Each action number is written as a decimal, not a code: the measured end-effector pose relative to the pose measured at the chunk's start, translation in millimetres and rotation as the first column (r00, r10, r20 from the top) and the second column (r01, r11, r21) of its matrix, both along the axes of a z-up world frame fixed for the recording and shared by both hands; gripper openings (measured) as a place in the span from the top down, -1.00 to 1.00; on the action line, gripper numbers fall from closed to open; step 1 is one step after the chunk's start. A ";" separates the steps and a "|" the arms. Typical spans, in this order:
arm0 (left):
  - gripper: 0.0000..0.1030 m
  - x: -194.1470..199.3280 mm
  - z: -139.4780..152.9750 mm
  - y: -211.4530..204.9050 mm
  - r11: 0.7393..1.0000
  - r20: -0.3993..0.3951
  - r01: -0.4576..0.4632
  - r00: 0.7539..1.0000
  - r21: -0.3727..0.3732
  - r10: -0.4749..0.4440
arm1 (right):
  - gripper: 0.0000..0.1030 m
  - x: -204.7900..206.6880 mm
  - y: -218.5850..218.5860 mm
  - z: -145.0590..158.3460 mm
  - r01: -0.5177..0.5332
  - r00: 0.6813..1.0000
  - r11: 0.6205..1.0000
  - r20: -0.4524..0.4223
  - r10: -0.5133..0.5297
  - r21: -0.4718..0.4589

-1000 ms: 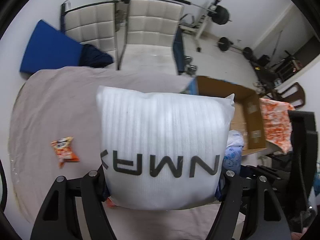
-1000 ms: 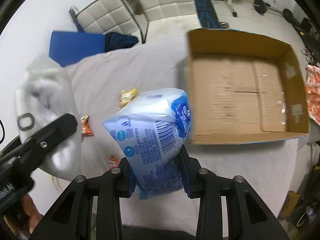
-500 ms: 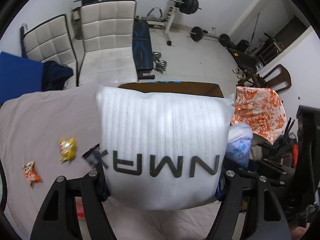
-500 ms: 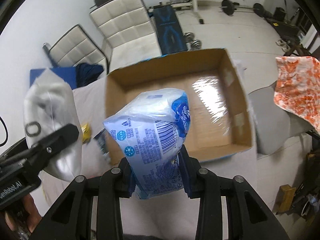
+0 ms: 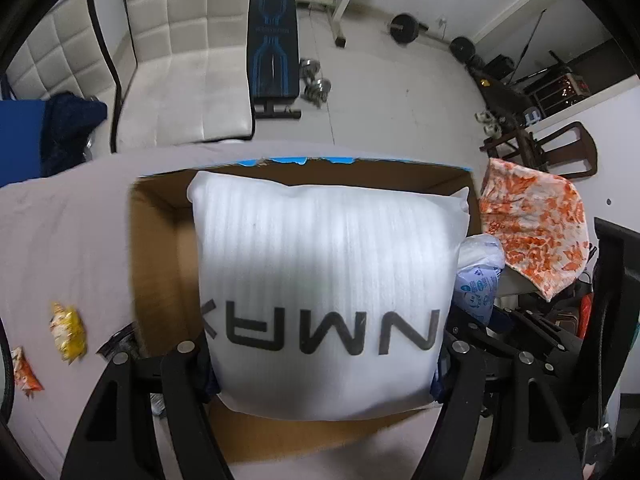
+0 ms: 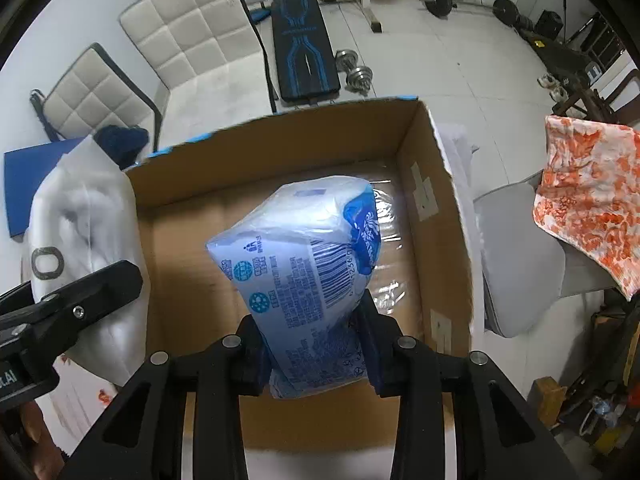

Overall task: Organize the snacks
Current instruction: 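Carry the white pouch in the left tool while the right tool carries the blue-white packet over the box, then open the left tool over the box while the right tool releases the blue-white packet, then move both tools back over the remaining packets on the table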

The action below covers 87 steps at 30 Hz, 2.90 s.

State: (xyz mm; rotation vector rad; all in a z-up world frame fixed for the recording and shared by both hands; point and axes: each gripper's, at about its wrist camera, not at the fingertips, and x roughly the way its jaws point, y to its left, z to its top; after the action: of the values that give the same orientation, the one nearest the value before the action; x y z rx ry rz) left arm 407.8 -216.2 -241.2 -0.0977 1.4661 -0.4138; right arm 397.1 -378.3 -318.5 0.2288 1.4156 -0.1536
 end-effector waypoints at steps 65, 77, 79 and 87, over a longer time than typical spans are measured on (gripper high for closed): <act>-0.99 -114.8 81.7 18.0 0.996 0.276 -0.022 0.961 0.090 -0.003 | -1.00 -120.5 10.4 81.2 -0.042 0.989 0.997 0.137 0.051 -0.067; -0.99 -150.2 129.3 73.9 0.997 0.336 -0.065 0.941 0.050 0.044 | -1.00 -153.2 42.2 138.4 -0.017 0.976 1.000 0.215 0.021 -0.022; -0.99 -152.4 132.7 93.0 0.995 0.339 -0.086 0.939 0.051 0.064 | -1.00 -153.3 58.4 142.3 -0.033 0.976 0.999 0.216 0.030 0.010; -0.99 -163.8 121.4 209.1 0.959 0.329 -0.223 0.931 0.175 0.157 | -1.00 -134.4 172.2 134.7 -0.200 0.965 0.976 0.187 0.183 0.081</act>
State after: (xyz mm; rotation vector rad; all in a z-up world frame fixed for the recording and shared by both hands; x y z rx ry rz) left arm 243.9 -7.2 -119.8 -0.0047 1.1652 -0.1058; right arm 262.7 -206.1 -183.8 0.1811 1.2592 0.0953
